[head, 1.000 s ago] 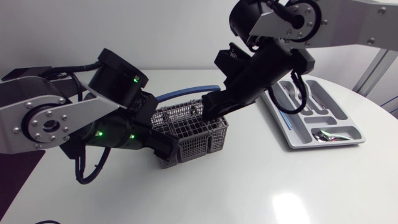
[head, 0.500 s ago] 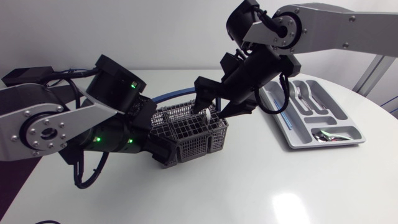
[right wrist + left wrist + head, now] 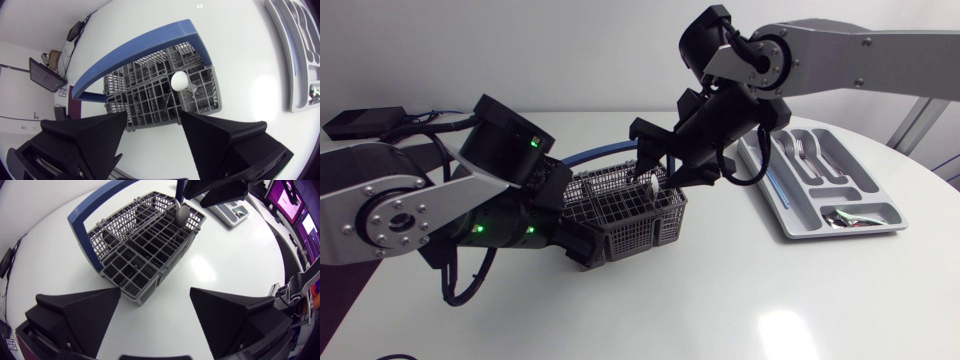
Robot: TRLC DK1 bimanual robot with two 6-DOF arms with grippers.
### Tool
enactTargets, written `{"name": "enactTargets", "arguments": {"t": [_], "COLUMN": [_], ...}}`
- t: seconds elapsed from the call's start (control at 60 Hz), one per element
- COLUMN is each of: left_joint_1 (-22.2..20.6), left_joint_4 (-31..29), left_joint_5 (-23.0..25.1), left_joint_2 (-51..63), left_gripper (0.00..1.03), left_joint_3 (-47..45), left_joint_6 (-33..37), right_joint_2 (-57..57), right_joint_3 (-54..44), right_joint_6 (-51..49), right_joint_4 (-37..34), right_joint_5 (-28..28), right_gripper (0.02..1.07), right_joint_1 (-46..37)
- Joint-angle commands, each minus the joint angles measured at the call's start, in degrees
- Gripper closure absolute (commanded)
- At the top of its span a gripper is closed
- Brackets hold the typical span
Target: Unload the cutlery basket into the drawer organizer.
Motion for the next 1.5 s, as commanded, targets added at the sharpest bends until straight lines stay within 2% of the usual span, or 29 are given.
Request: {"name": "enactTargets", "arguments": {"t": [0.0,0.1,0.183,0.3,0.5,0.633,0.767,0.9,1.033,1.483], "left_joint_1": [0.4,0.4,0.4,0.5,0.5,0.5,0.5,0.4,0.4,0.2], "left_joint_4": [0.8,1.7,2.0,2.4,2.9,3.1,3.2,3.4,3.5,3.6], "left_joint_5": [-0.4,-0.4,-0.4,-0.4,-0.4,-0.4,-0.4,-0.4,-0.4,-0.4], "left_joint_2": [-1.1,-1.0,-0.9,-0.6,-0.4,-0.4,-0.3,-0.3,-0.2,-0.1], "left_gripper": [0.06,0.07,0.06,0.07,0.06,0.06,0.06,0.07,0.06,0.07], "left_joint_3": [-1.9,-2.2,-2.3,-2.8,-3.2,-3.3,-3.4,-3.4,-3.5,-3.9], "left_joint_6": [1.2,1.2,1.2,1.3,1.3,1.3,1.4,1.3,1.3,1.3], "right_joint_2": [1.9,2.8,3.9,4.7,5.5,5.6,6.0,6.2,6.1,4.0], "right_joint_3": [-2.1,-2.5,-2.5,-2.6,-2.9,-3.2,-3.3,-3.5,-3.7,-4.3], "right_joint_6": [2.4,2.8,3.1,3.3,3.6,3.9,4.0,4.0,4.0,3.6], "right_joint_4": [0.8,1.9,2.2,3.0,4.0,5.3,5.7,5.7,5.7,5.9], "right_joint_5": [0.6,0.6,0.7,1.0,2.1,2.9,3.0,3.2,3.7,1.9], "right_gripper": [0.4,0.49,0.5,0.62,0.63,0.76,0.8,0.93,1.01,1.01], "right_joint_1": [0.3,0.6,0.9,1.1,1.1,1.3,1.3,1.1,1.2,1.1]}}
